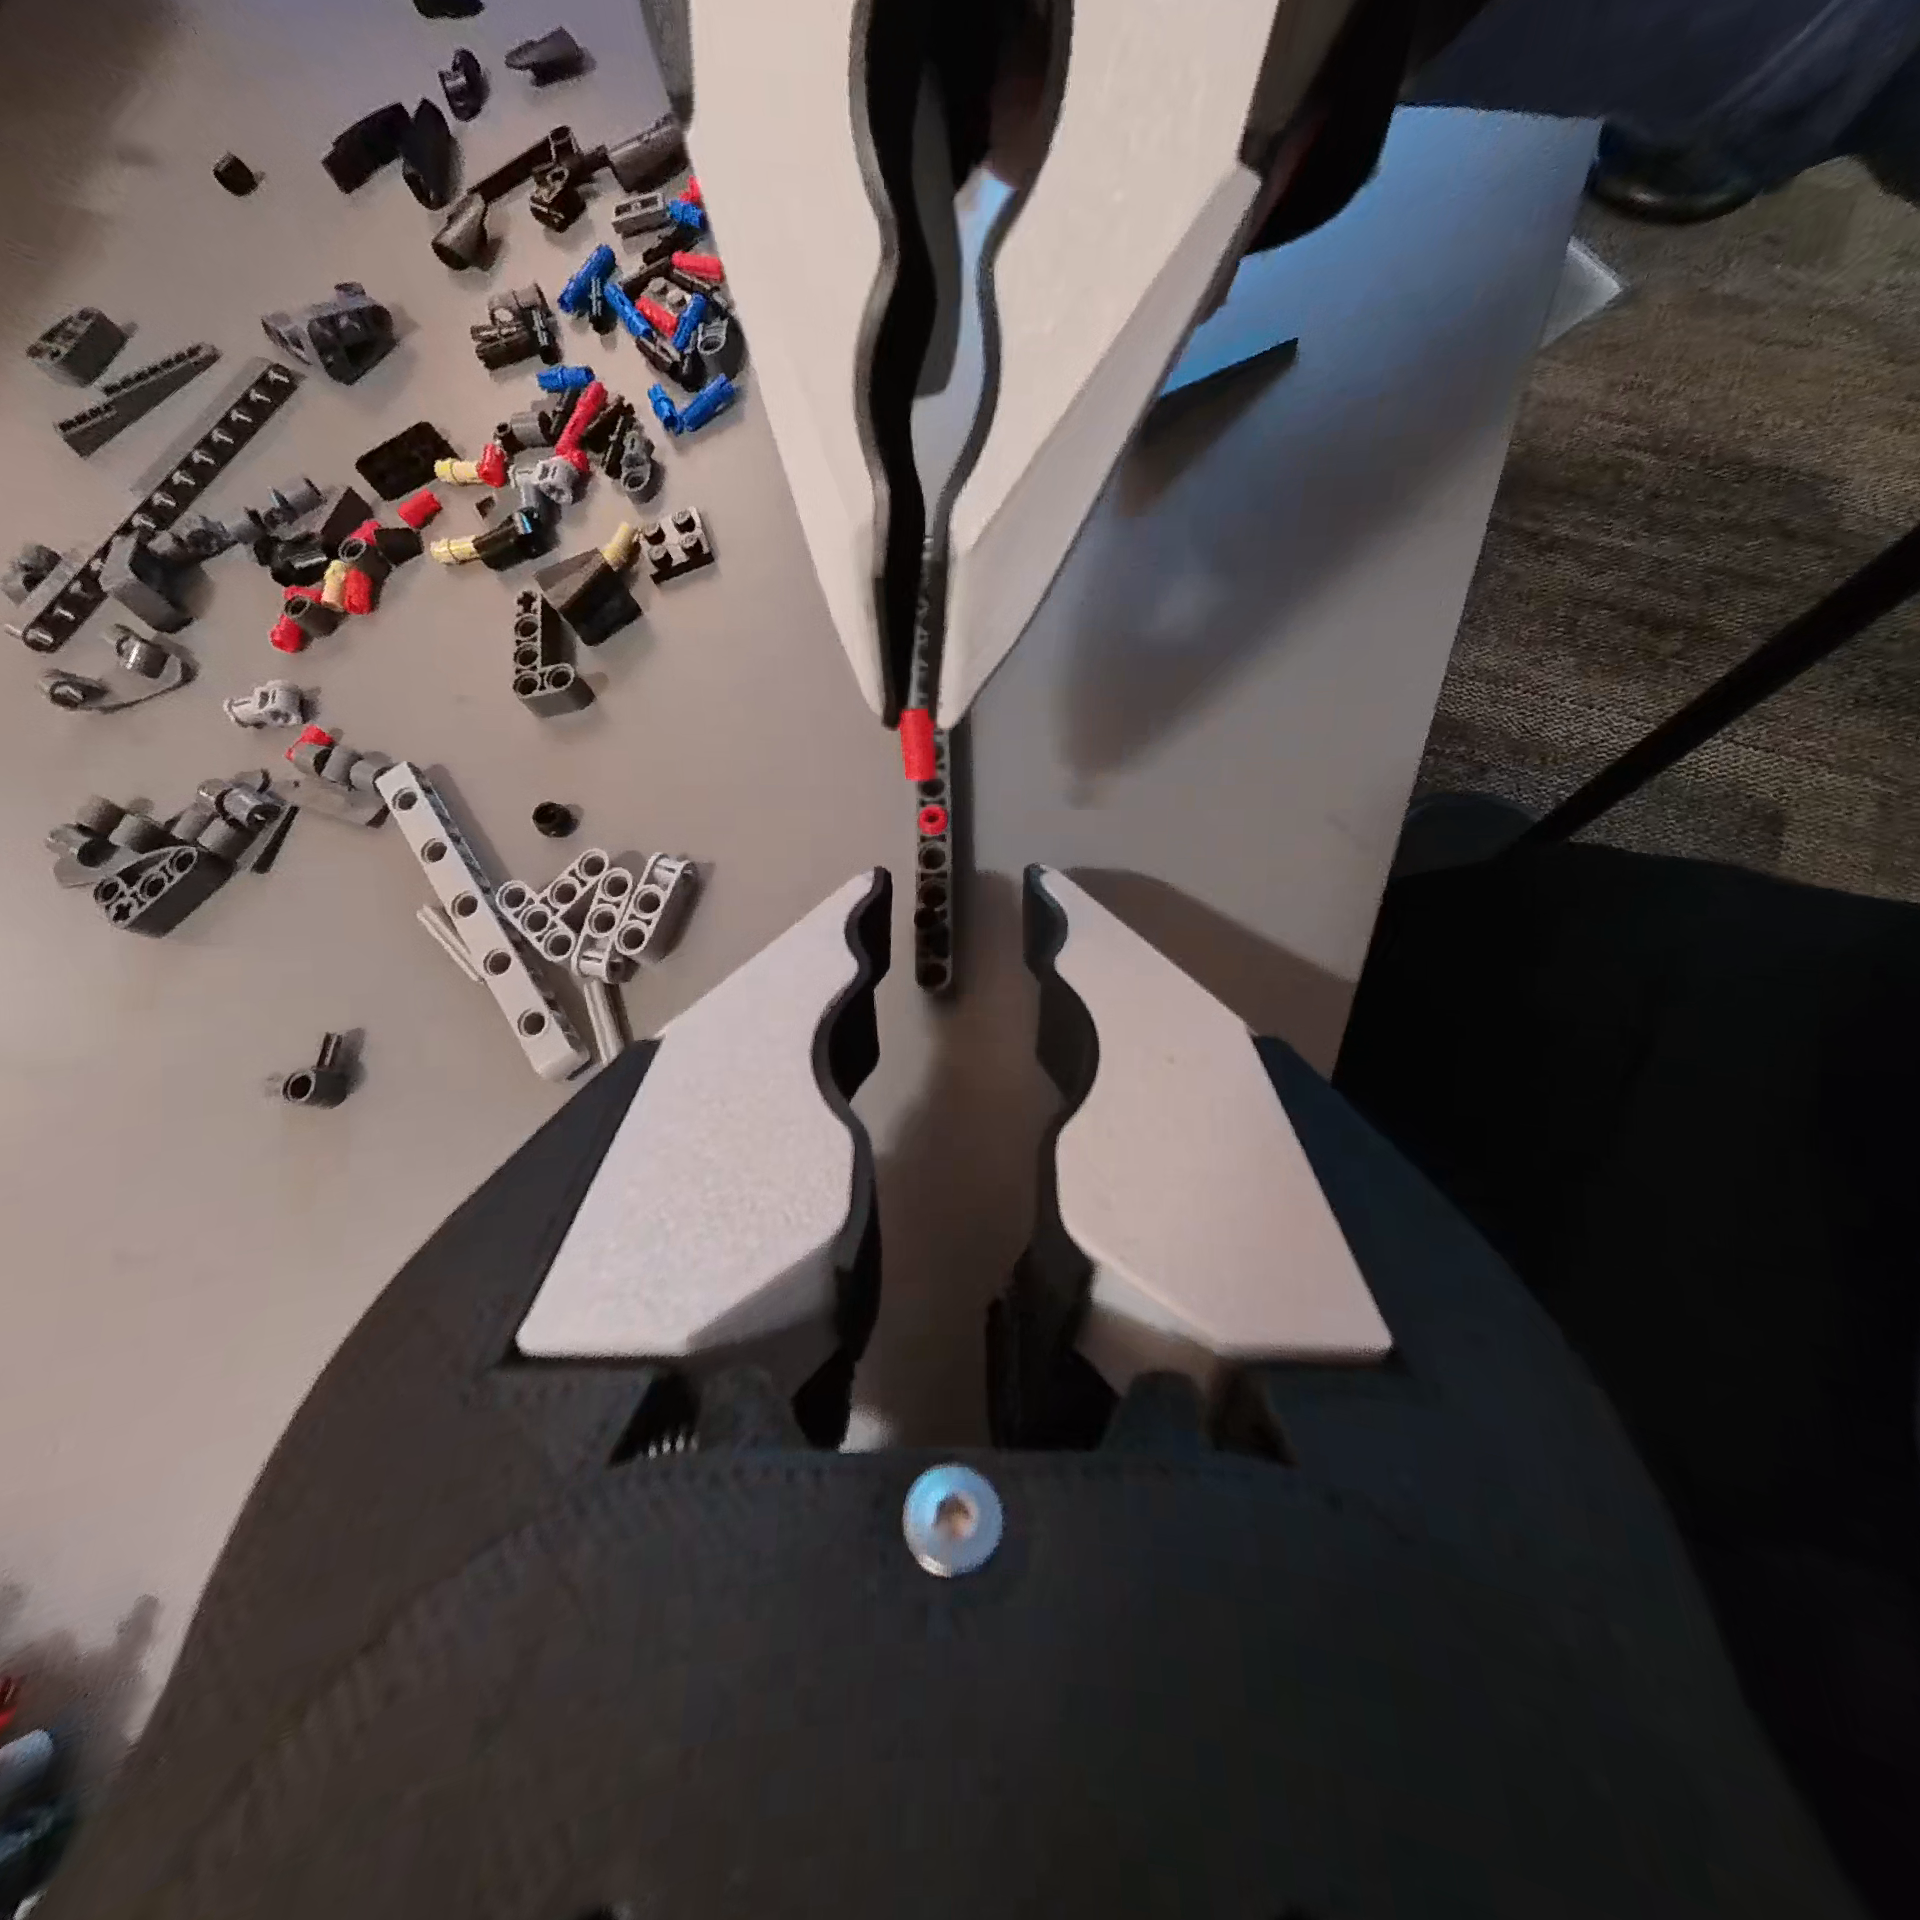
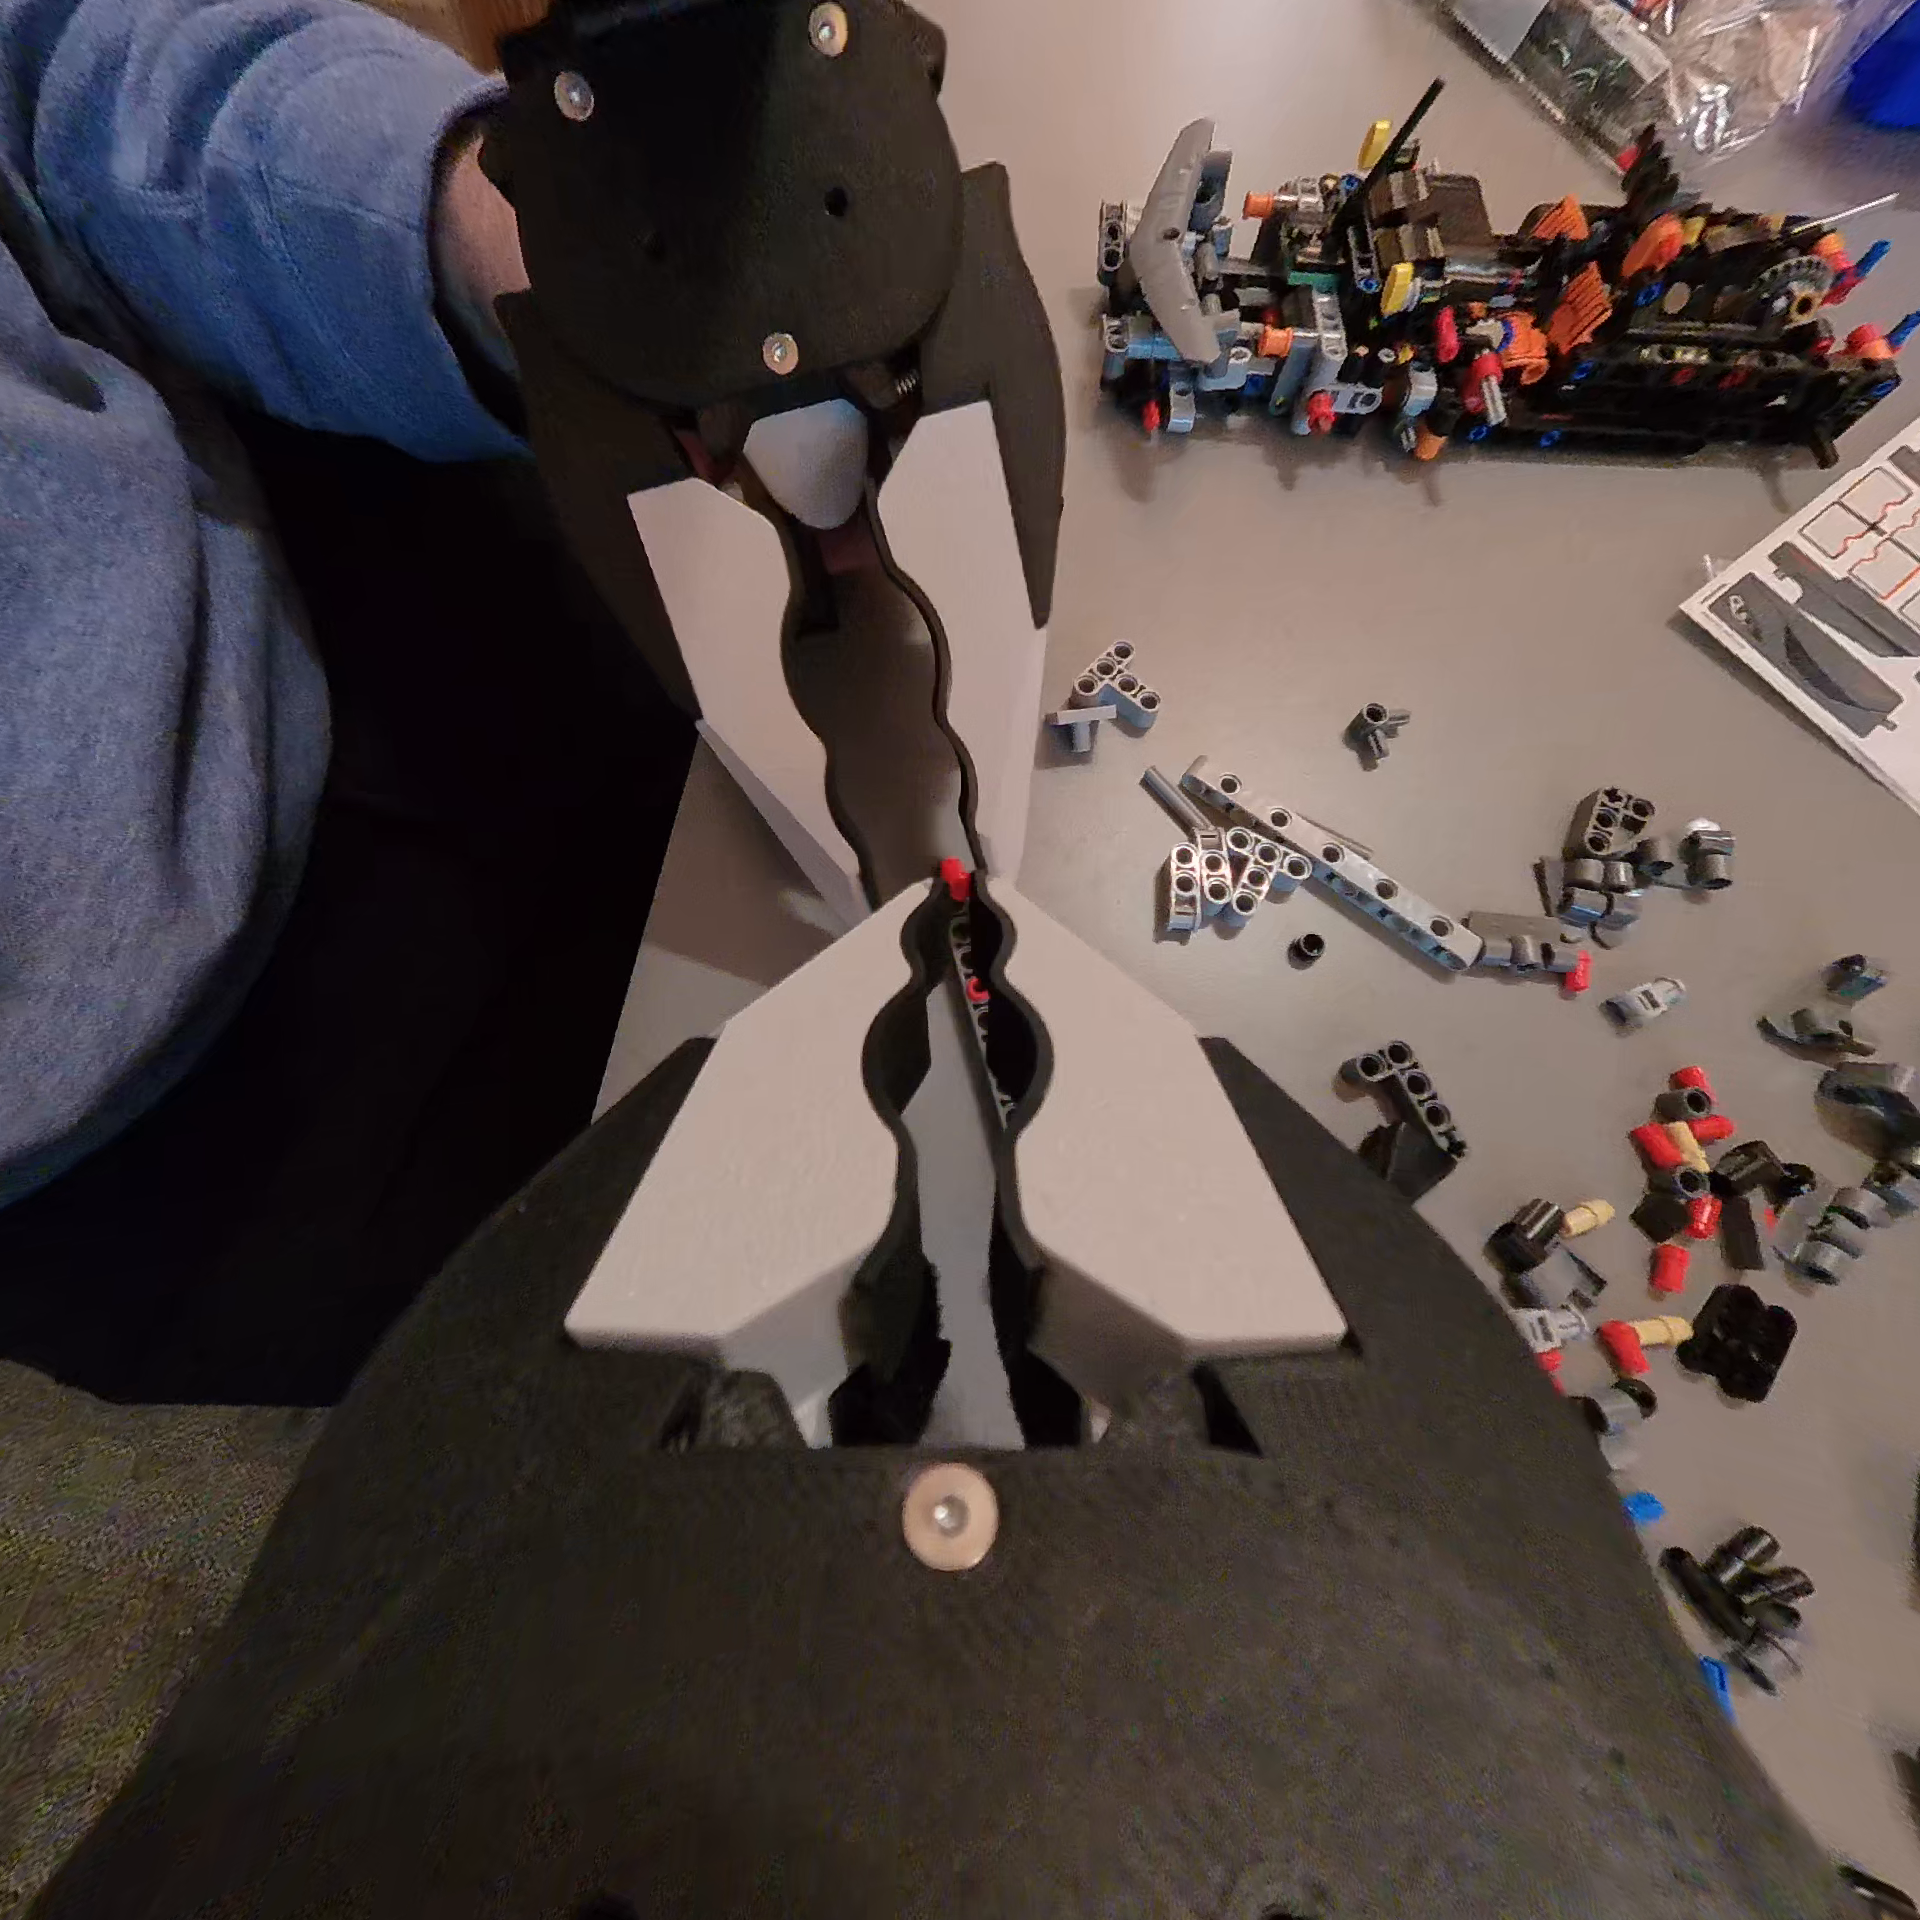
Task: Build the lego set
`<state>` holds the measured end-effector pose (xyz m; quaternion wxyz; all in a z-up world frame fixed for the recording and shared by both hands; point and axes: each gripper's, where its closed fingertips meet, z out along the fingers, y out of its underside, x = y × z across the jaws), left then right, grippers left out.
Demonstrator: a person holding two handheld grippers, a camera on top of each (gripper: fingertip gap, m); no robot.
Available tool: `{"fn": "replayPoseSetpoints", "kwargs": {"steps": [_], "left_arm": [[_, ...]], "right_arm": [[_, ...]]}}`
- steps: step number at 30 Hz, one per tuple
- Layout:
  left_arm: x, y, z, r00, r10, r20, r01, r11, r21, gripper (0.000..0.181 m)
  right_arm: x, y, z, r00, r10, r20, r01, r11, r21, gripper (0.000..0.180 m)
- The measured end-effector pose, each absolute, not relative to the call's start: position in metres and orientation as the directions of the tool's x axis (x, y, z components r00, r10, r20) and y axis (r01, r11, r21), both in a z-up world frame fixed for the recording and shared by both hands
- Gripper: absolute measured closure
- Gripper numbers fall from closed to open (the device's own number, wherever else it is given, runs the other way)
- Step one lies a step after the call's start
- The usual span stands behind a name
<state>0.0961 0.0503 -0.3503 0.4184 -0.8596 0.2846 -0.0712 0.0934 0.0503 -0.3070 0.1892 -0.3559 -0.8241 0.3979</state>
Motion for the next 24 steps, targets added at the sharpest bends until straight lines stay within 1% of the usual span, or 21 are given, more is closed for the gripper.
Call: {"fn": "replayPoseSetpoints", "kwargs": {"steps": [14, 24], "left_arm": [[0.093, 0.052, -0.361, 0.828, -0.541, -0.148, -0.469, -0.523, -0.712, 0.171], [0.092, 0.053, -0.359, 0.834, -0.535, -0.137, -0.455, -0.525, -0.719, 0.166]], "right_arm": [[0.095, 0.048, -0.326, -0.684, 0.729, 0.018, 0.466, 0.455, -0.759, 0.18], [0.094, 0.051, -0.33, -0.682, 0.731, 0.024, 0.478, 0.47, -0.742, 0.18]]}}
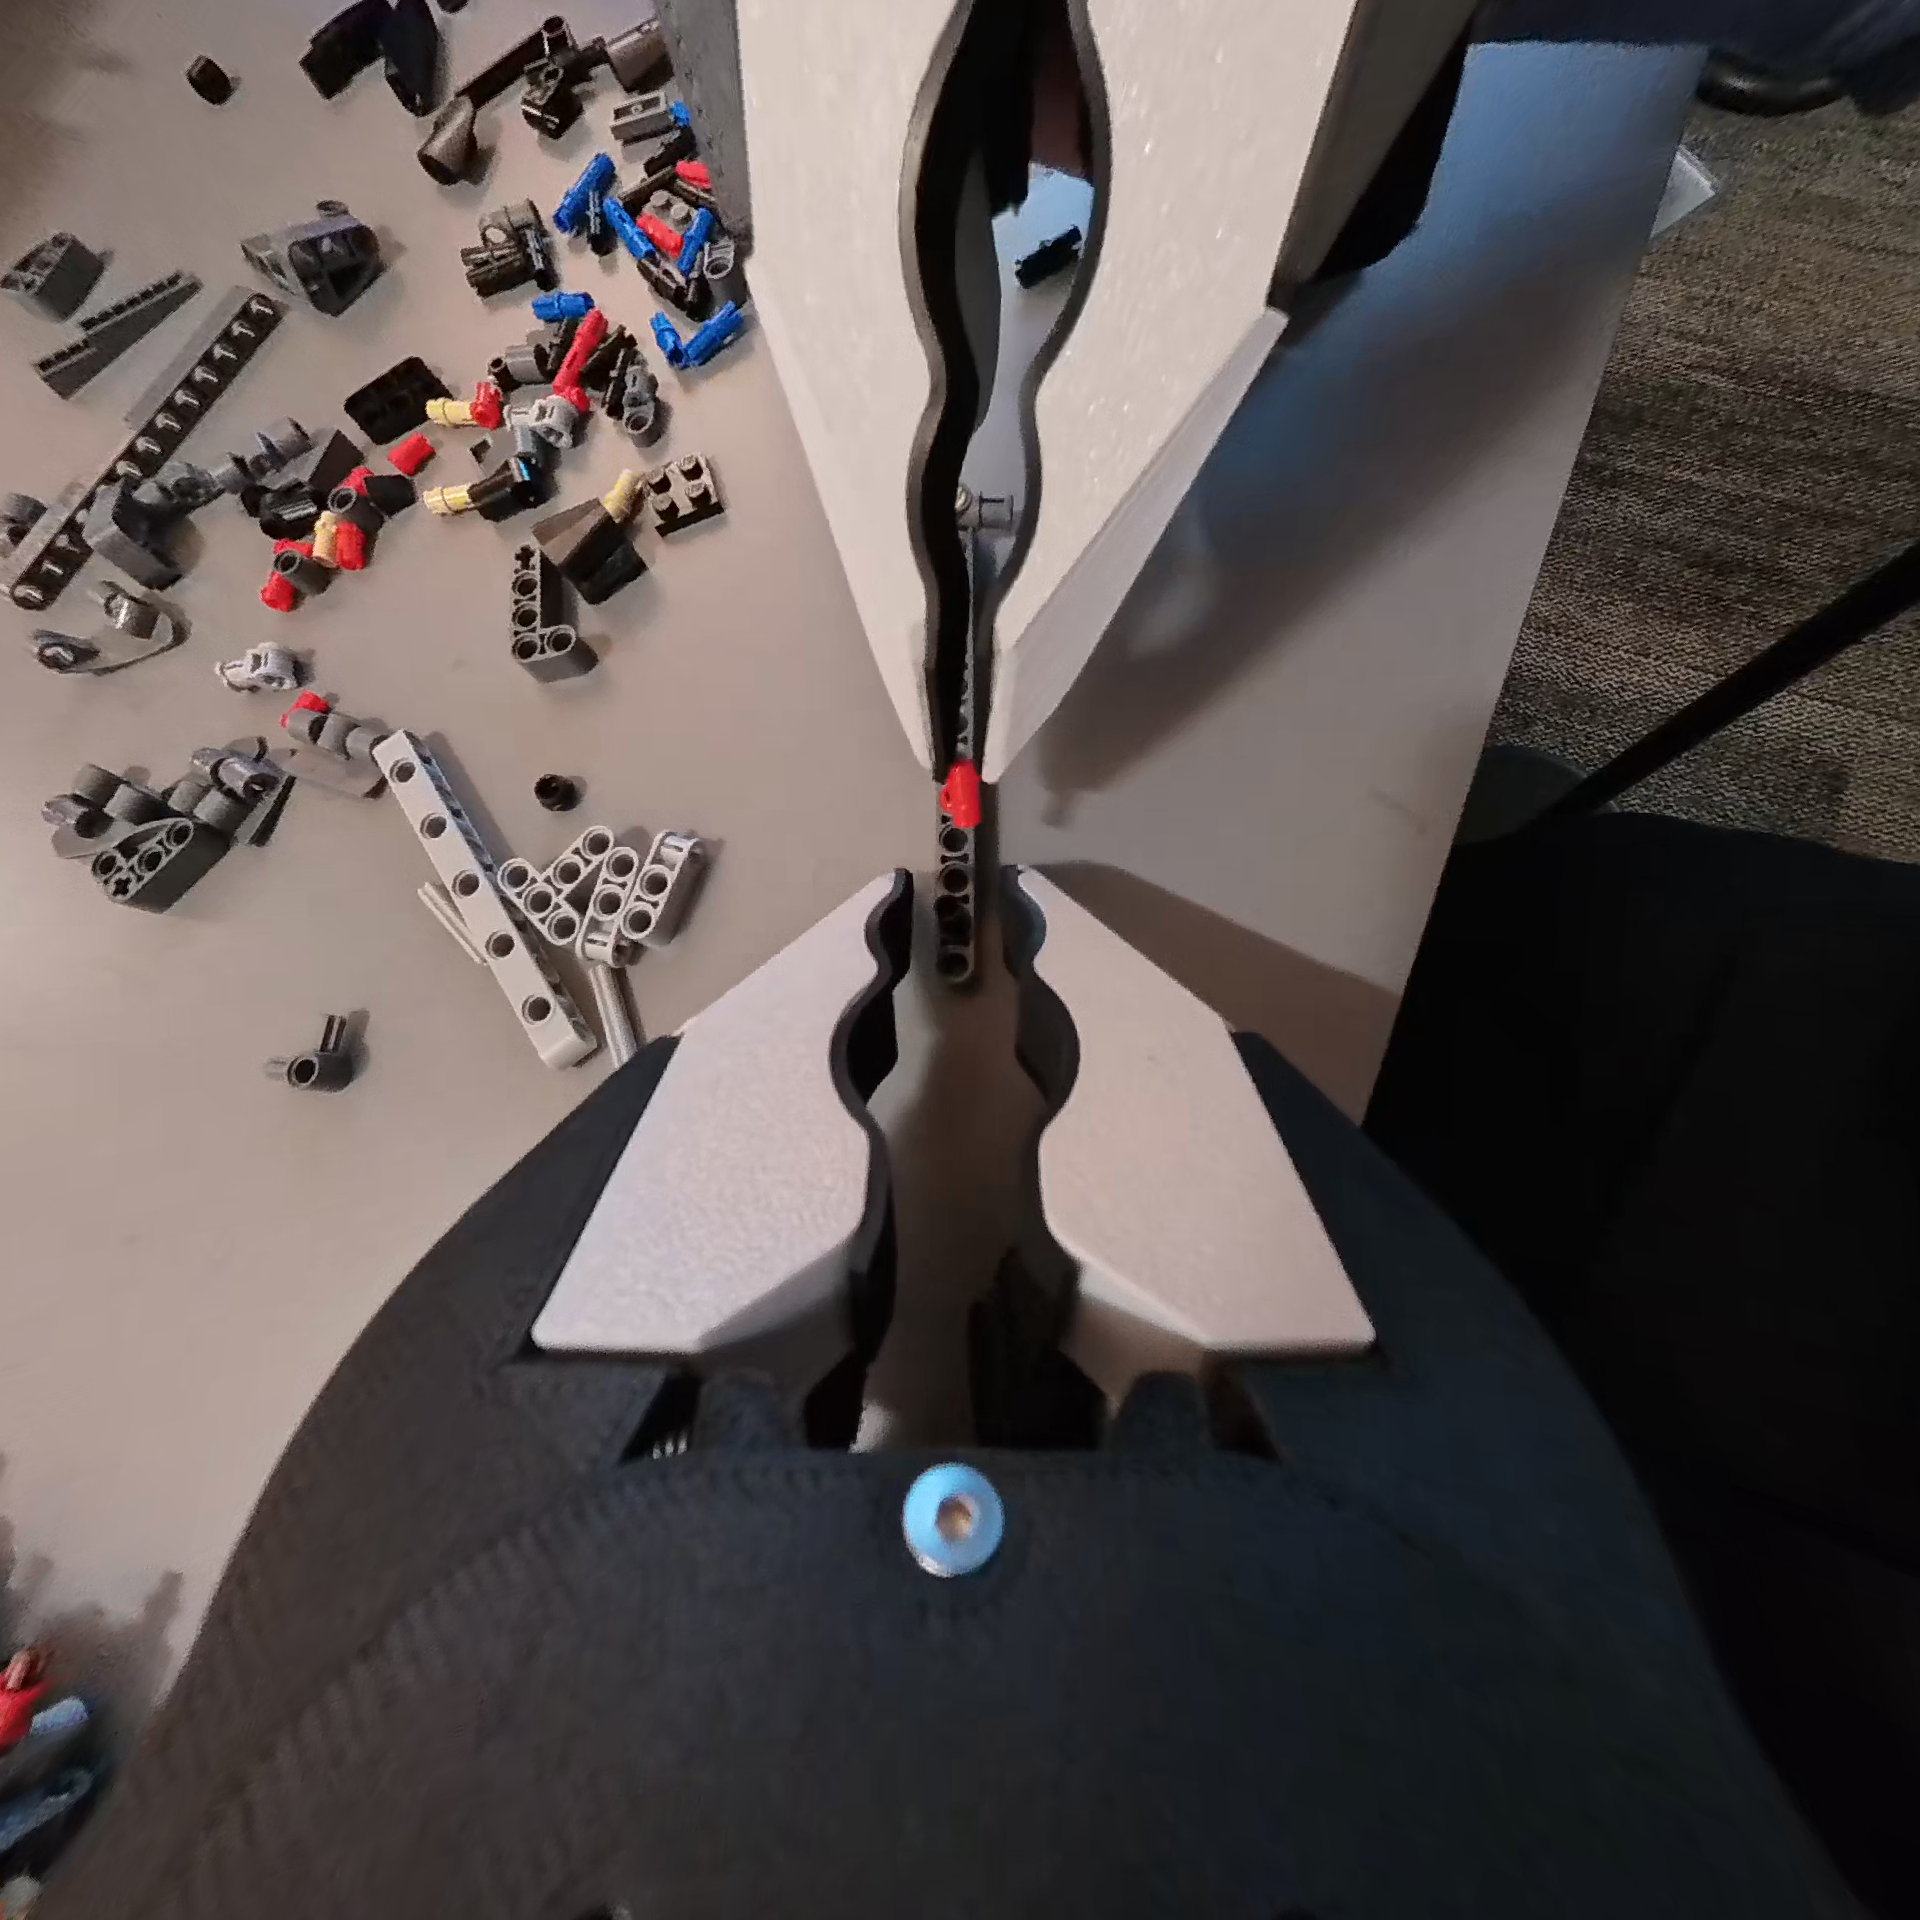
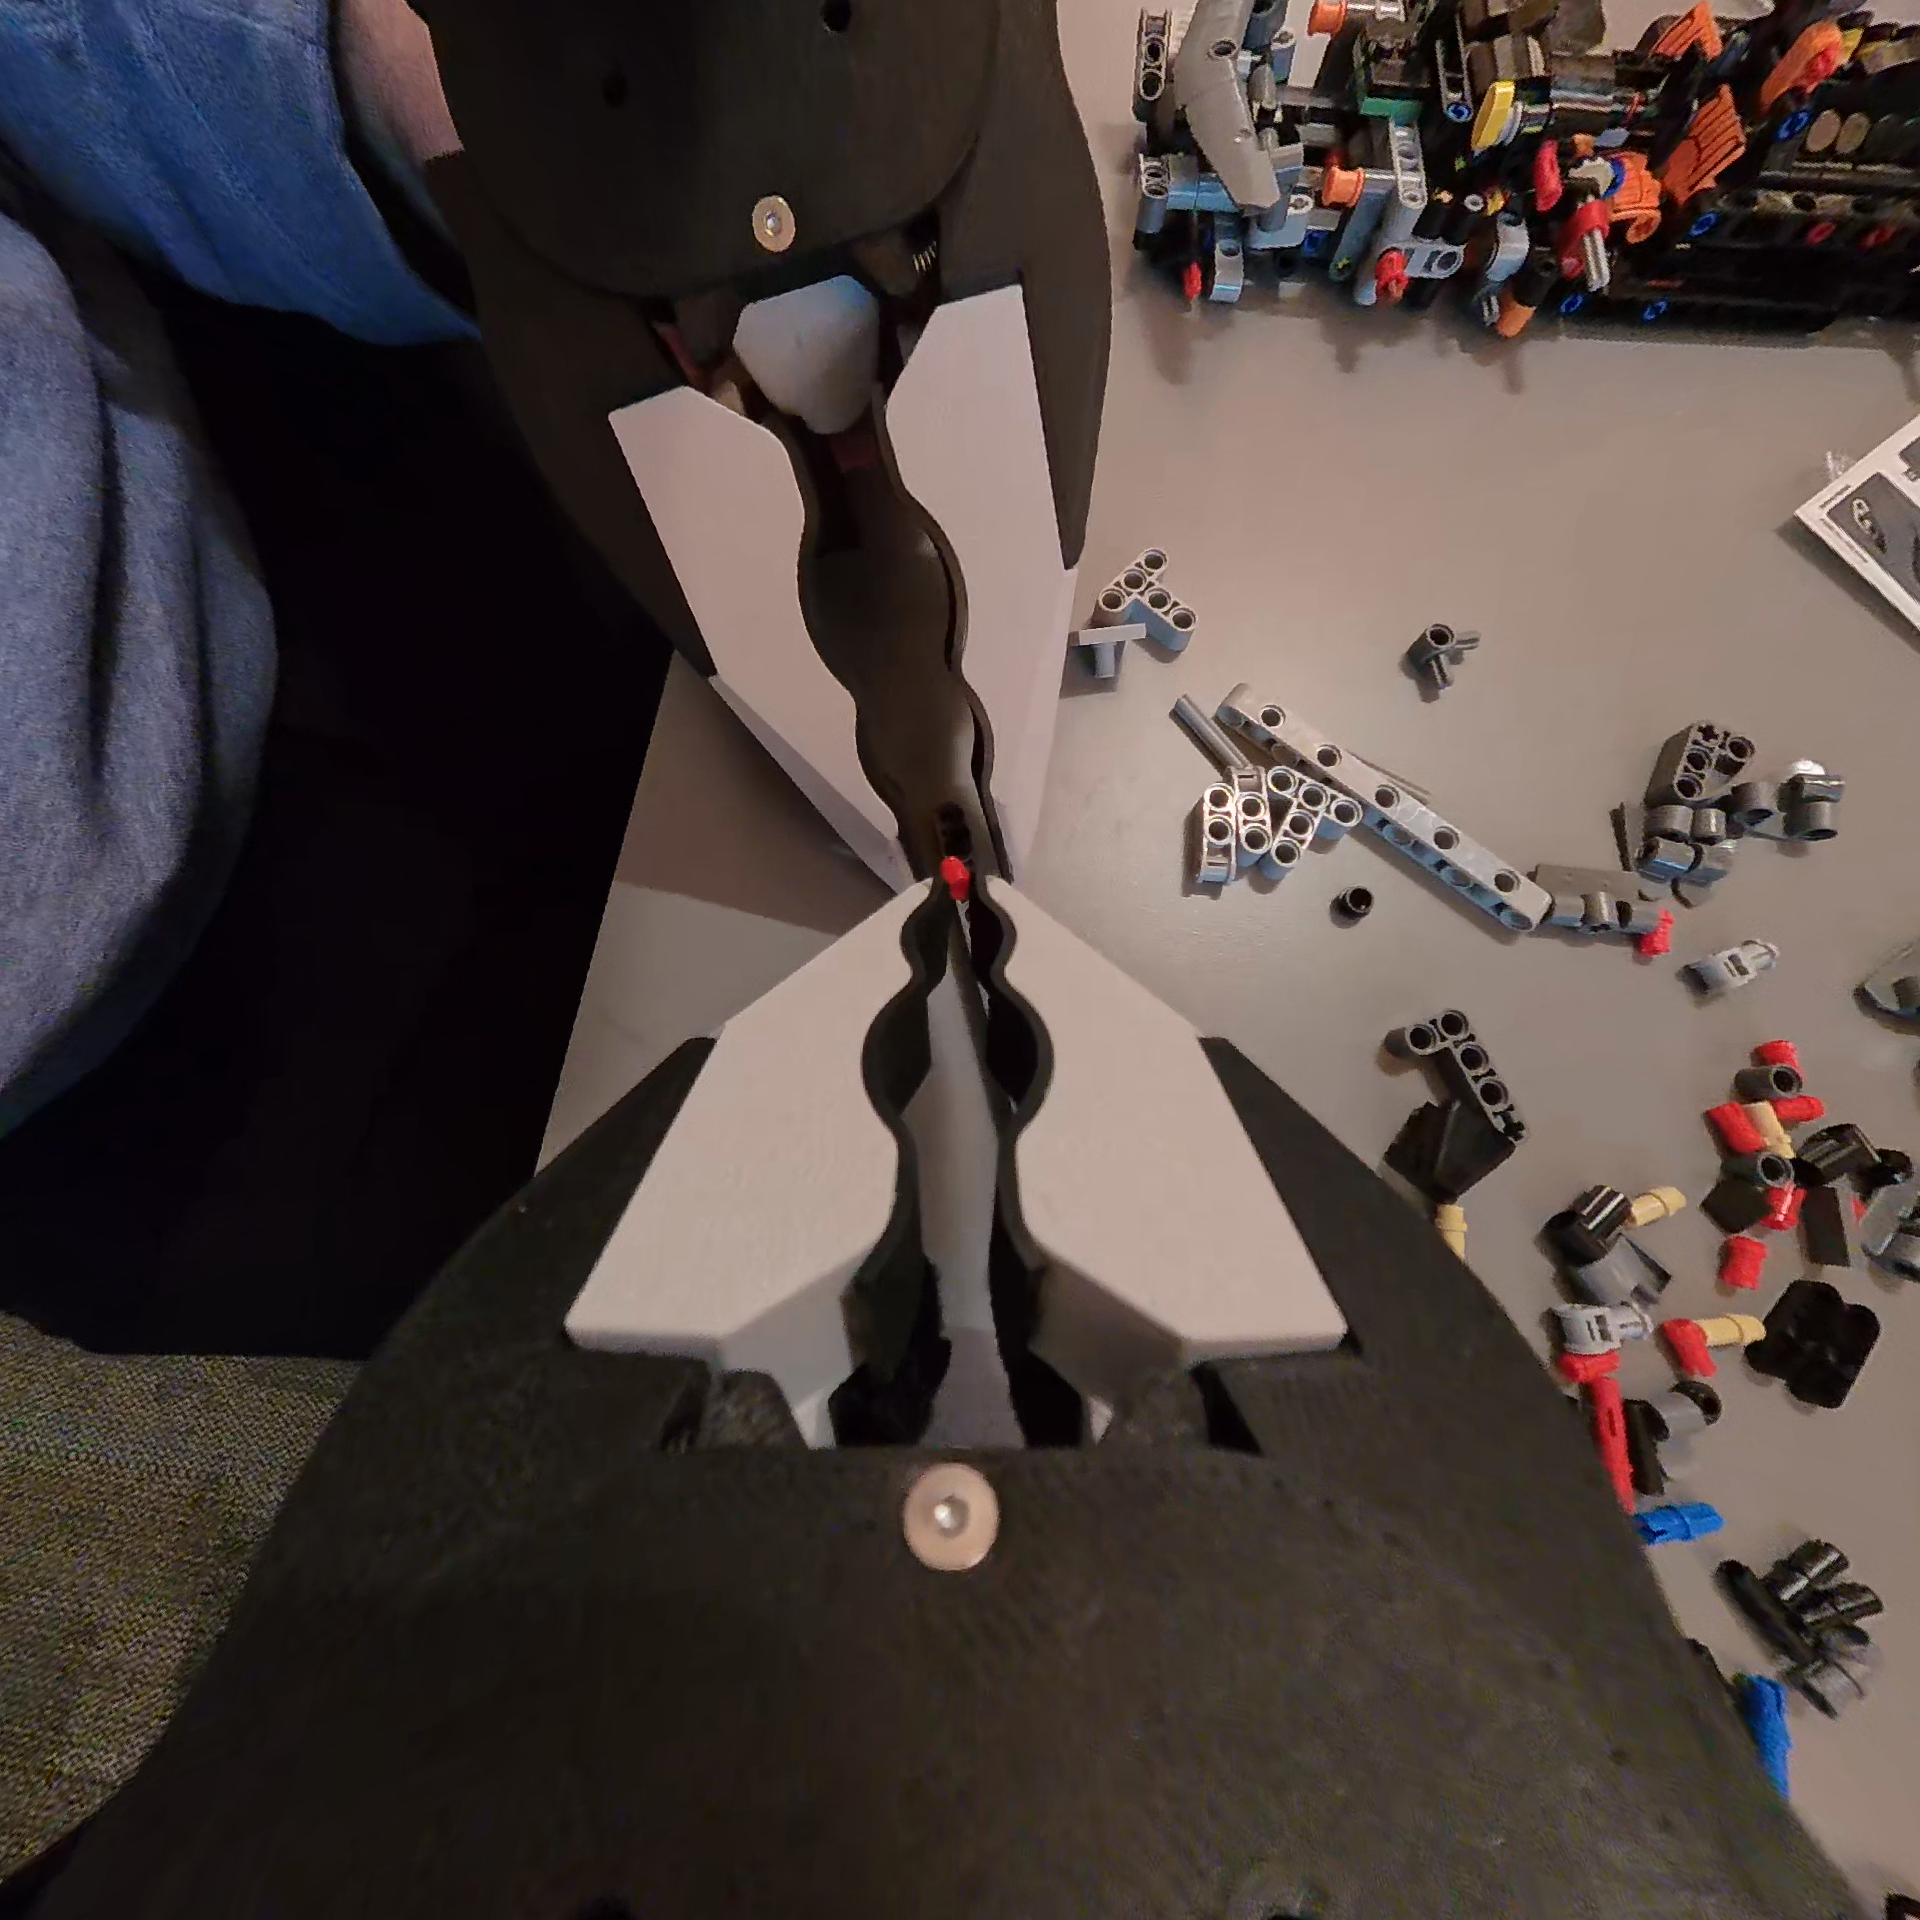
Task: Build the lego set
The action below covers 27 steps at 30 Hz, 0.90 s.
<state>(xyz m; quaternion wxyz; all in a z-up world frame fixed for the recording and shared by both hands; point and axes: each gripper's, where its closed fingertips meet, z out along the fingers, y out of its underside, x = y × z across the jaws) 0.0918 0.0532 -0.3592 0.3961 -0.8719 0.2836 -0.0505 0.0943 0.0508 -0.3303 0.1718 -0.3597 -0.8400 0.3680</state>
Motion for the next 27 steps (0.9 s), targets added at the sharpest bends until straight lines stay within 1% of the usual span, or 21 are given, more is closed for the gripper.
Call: {"fn": "replayPoseSetpoints", "kwargs": {"steps": [19, 27], "left_arm": [[0.092, 0.053, -0.361, 0.836, -0.537, -0.114, -0.444, -0.539, -0.715, 0.167], [0.093, 0.054, -0.361, 0.832, -0.542, -0.121, -0.453, -0.535, -0.713, 0.172]], "right_arm": [[0.094, 0.058, -0.346, -0.678, 0.735, 0.022, 0.512, 0.493, -0.703, 0.18], [0.095, 0.06, -0.346, -0.678, 0.734, 0.034, 0.513, 0.506, -0.694, 0.18]]}}
